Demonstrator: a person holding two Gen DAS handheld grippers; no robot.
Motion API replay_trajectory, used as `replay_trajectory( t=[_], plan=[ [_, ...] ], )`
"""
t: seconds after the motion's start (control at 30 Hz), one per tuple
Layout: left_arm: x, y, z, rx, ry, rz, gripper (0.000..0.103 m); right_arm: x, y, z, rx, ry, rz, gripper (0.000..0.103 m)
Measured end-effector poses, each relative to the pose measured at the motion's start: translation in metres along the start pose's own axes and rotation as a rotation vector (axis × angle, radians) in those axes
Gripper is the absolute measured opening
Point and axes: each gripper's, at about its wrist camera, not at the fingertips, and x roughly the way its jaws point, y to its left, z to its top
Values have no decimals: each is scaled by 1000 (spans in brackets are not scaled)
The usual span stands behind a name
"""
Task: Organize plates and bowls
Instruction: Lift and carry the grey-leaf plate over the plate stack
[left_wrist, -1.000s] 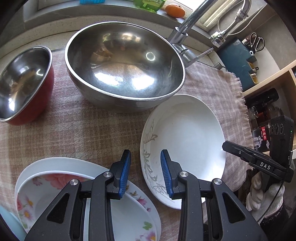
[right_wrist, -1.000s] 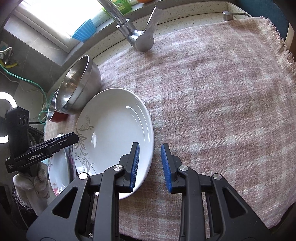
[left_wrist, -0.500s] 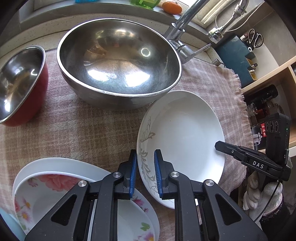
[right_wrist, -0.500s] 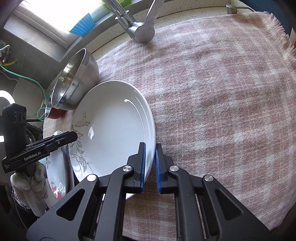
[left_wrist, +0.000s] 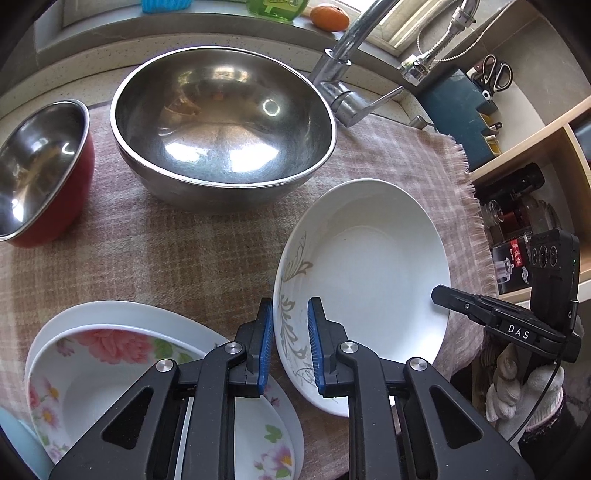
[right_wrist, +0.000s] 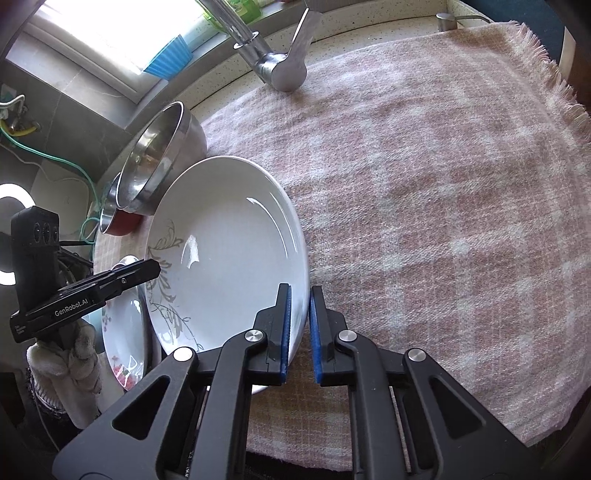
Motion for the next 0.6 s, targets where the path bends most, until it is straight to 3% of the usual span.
replay_trajectory(
  t=[0.6],
  plan=[
    [-47,7,-8,17,-50,-27,16,-30,35,-13,-12,-56,32,10]
  ],
)
